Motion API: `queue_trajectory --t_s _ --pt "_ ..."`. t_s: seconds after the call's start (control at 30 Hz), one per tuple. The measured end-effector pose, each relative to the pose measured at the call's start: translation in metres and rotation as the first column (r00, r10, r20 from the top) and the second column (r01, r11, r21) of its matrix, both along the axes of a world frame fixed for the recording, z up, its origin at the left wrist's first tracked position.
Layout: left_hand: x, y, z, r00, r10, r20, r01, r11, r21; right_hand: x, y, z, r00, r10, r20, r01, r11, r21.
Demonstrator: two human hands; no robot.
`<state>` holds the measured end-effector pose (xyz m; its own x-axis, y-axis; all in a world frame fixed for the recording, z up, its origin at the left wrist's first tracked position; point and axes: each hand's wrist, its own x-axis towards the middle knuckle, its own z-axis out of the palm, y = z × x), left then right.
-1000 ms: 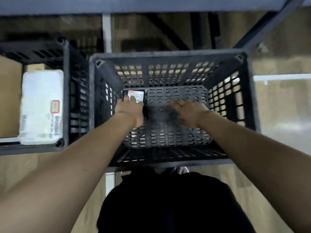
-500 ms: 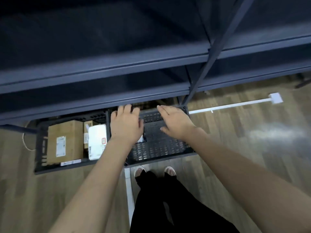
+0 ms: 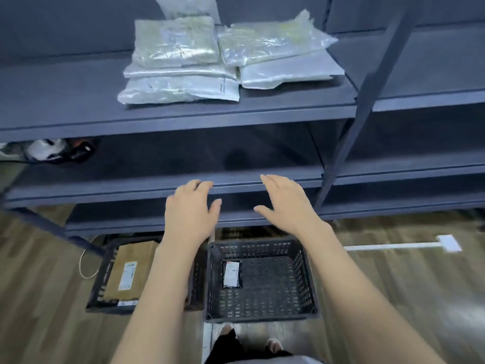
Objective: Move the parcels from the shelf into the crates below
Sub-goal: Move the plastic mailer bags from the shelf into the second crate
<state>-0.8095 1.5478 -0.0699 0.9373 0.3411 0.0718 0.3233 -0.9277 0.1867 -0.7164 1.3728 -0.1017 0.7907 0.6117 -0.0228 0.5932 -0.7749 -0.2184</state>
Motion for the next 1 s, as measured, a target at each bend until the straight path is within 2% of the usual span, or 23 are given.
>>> queue_trajectory --t_s 0.13,0.4,0.6,0.77,0.83,1.0 --pt "0.027 0.025 0.033 0.998 -0.031 0.046 0.028 0.998 0.051 0.022 0.02 0.033 0.998 0.006 0.063 -0.009 0.999 0.047" --pt "0.097 0.096 0.093 0.994 -0.107 0.023 0.101 0.977 0.187 0.089 0.079 0.104 0.981 0.042 0.191 -0.05 0.998 0.038" --pt "0.148 0.152 0.128 0.997 -0.081 -0.015 0.082 0.956 0.281 0.154 0.137 0.139 0.966 0.109 0.234 -0.089 0.992 -0.094" --pt "0.192 0.195 0.142 0.996 -0.048 -0.072 0.072 0.923 0.379 0.216 0.181 0.165 0.956 0.102 0.275 -0.046 0.978 -0.203" --pt "0.211 0.207 0.144 0.996 -0.005 -0.091 0.037 0.935 0.352 0.235 0.195 0.167 0.954 0.08 0.288 -0.02 0.978 -0.207" --pt "0.252 0.225 0.14 0.996 0.047 -0.072 -0.037 0.99 0.135 0.262 0.216 0.159 0.976 0.035 0.216 0.012 0.977 -0.214"
